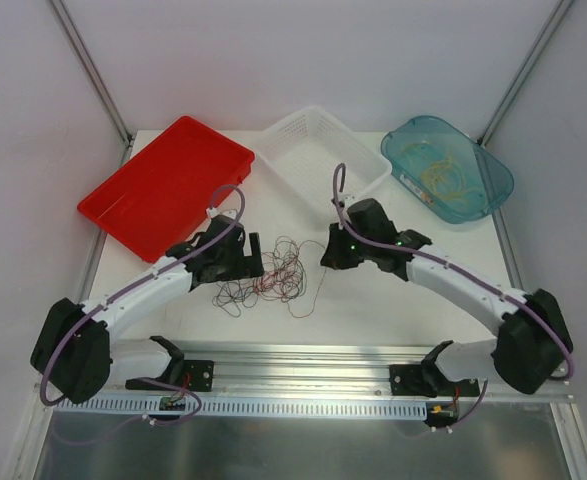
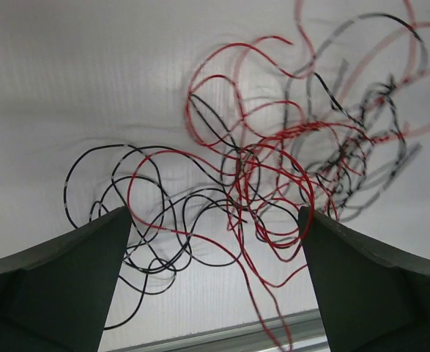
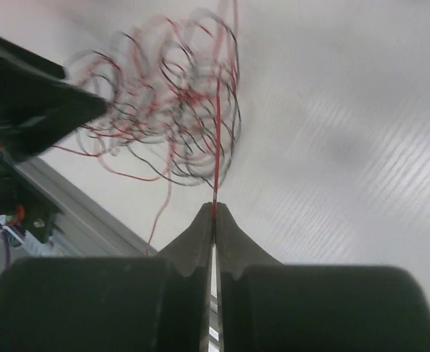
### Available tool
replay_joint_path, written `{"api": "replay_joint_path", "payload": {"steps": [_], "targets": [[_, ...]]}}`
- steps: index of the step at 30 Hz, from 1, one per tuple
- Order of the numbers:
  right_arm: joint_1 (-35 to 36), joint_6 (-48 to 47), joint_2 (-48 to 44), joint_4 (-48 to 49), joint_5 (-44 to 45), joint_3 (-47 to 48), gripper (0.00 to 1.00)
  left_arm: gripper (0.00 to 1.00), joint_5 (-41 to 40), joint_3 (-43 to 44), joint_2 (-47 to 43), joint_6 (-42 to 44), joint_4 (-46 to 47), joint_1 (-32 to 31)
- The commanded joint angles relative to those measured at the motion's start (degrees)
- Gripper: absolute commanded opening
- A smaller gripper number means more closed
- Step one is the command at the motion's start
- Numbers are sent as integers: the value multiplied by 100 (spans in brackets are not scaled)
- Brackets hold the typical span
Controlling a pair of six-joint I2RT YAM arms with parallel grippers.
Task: Untangle the cables
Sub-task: Untie the cable.
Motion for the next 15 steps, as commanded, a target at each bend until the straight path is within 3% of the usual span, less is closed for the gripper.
{"api": "replay_joint_path", "payload": {"steps": [1, 7, 11, 15], "targets": [[16, -664, -1030, -1214, 285, 831, 1, 99, -369, 240, 375, -460, 87, -34], [16, -1596, -1883, -2963, 821, 2141, 1, 92, -141, 478, 1096, -663, 87, -34], [16, -1825, -2051, -3344, 901, 2704, 1, 89, 88, 574, 1246, -769, 96, -52], [7, -1851, -2069, -3370, 682, 2705, 1, 90, 360, 601, 825, -821, 104, -113]]}}
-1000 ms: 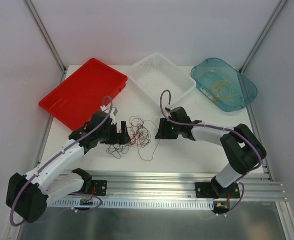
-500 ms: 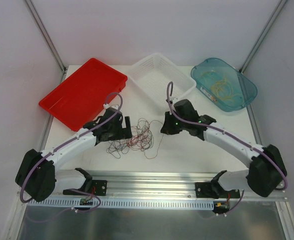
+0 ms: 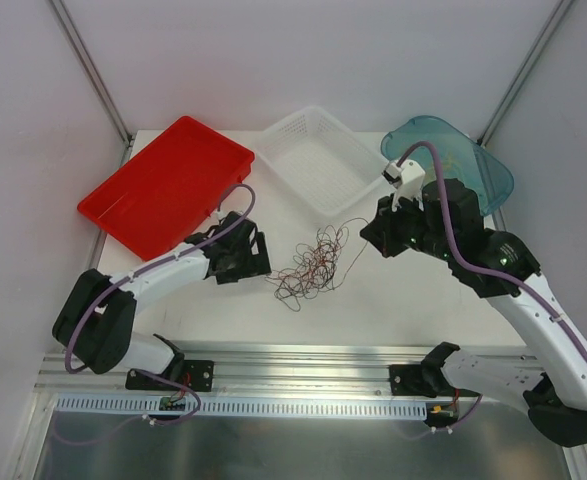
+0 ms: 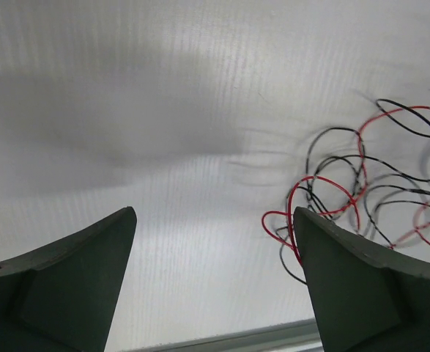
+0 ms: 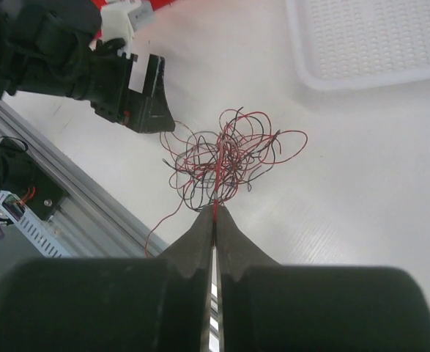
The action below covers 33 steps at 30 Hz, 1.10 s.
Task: Untangle the cables
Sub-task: Untie the cable.
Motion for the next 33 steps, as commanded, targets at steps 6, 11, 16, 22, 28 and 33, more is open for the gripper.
{"api": "replay_joint_path", "payload": {"steps": [6, 11, 16, 22, 28, 33], "targets": [[11, -230, 141, -437, -196, -140, 1, 97, 774, 438, -1280, -91, 379, -475], [11, -125, 115, -288, -372, -157, 1, 98, 906, 692, -1273, -91, 1036, -1028], [20, -10, 97, -165, -609, -149, 1, 99, 977, 1167, -588, 146, 1478, -1556], [20, 139, 27, -94, -846, -122, 1, 99, 1064, 1712, 379, 6, 2004, -1952], [29, 227, -122, -120, -978, -96, 1, 96, 855, 1897, 1003, -205, 2409, -2154], [20, 87, -316, -532, -716, 430, 1, 89, -34, 1555, 1408, -914, 2059, -2058]]}}
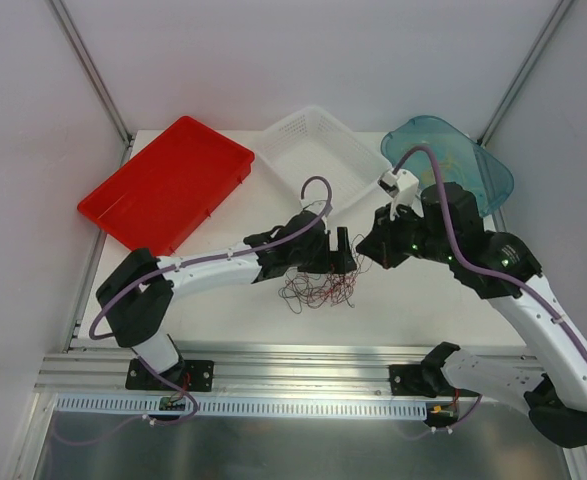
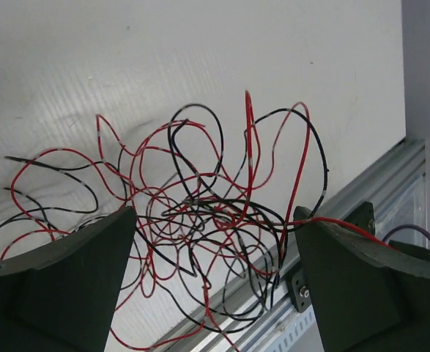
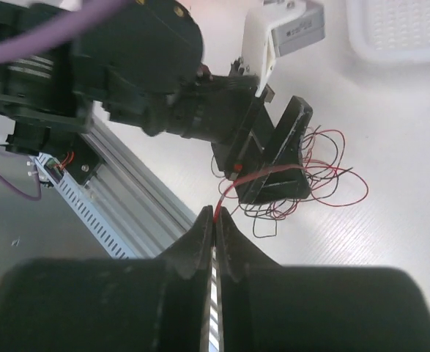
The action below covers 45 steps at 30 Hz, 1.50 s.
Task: Untangle the cables
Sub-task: Untie the cable.
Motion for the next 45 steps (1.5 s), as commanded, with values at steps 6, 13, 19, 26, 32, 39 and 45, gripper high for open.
{"api": "replay_joint_path", "payload": {"steps": [6, 13, 19, 26, 32, 39, 45], "targets": [[16, -275, -474, -653, 410, 1378, 1, 87, -620, -715, 327, -1303, -521, 714], [25, -600, -562, -1278, 1437, 2434, 1, 87, -883, -1400, -163, -1172, -960, 1602], [25, -829, -685, -1586, 2422, 3101, 1, 87, -1094, -1787, -560, -873, -1303, 2287], [16, -890, -756, -1735, 2818, 3480, 1, 88, -1314, -1972, -718, -627, -1558, 2797], [25, -969, -975, -1683, 3249, 3612, 1, 88, -1428, -1981, -657, -513, -1752, 3079], [25, -1092, -1151, -1709, 3838, 3876, 1, 89, -1709, -2007, -736, -381, -1971, 3334], [33, -1057, -1195, -1858, 4110, 3622, 1, 93, -2052, -2025, -920, -231, -2314, 3597]]}}
